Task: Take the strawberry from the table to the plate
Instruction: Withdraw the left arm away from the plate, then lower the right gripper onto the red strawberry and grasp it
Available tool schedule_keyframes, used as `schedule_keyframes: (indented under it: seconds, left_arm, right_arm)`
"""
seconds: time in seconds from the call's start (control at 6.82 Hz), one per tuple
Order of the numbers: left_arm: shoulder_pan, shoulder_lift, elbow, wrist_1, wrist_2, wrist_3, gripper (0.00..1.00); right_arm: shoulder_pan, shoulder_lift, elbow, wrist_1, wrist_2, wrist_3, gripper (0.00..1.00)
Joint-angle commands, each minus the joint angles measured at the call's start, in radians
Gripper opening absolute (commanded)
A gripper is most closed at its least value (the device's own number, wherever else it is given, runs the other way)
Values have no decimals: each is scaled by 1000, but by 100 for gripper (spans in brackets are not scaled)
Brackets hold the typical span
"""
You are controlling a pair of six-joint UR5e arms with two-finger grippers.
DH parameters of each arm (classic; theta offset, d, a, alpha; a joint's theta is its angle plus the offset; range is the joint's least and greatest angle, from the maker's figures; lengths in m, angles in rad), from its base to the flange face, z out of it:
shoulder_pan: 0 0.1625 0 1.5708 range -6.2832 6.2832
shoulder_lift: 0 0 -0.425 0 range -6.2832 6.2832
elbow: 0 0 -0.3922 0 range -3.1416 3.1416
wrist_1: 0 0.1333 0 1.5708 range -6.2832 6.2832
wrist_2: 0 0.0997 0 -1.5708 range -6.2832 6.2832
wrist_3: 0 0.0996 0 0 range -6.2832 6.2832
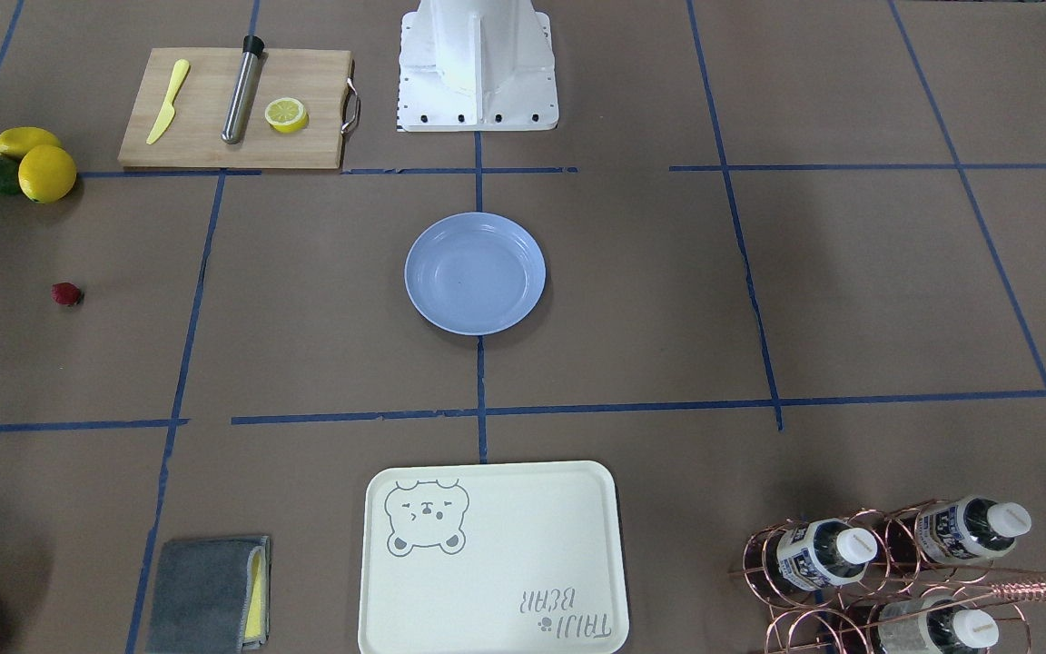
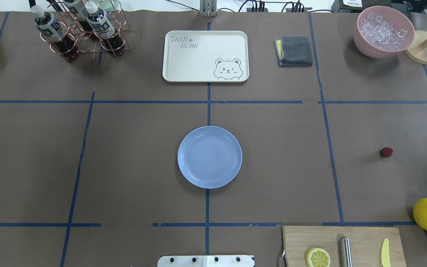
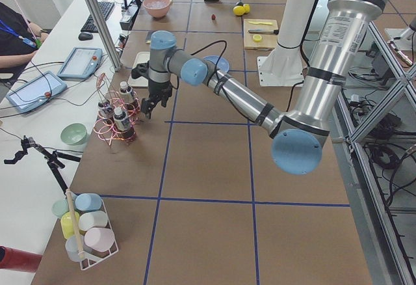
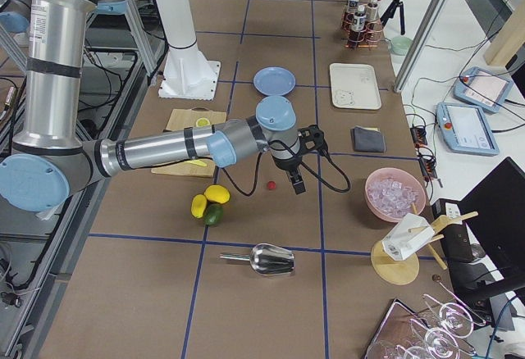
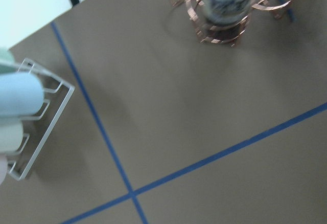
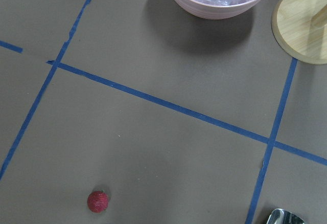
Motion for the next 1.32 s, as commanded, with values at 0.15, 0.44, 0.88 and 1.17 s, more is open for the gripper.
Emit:
schedule_keyframes:
  seconds: [0.15, 0.44, 0.88, 1.17]
  left_arm:
    - [-68, 182, -20, -20, -160, 4, 100]
    - [-65, 172, -24, -22, -159, -1, 100]
    - [-65, 170, -34, -22, -160, -1, 100]
    - [-65, 170, -34, -22, -160, -1, 100]
  right_arm:
    - [-100, 3, 54, -1, -16, 164, 100]
    - [-265, 3, 79, 11, -111, 366, 100]
    - [-498, 0, -138, 436, -334, 633, 100]
    - [-545, -6, -201, 479, -374, 639, 99]
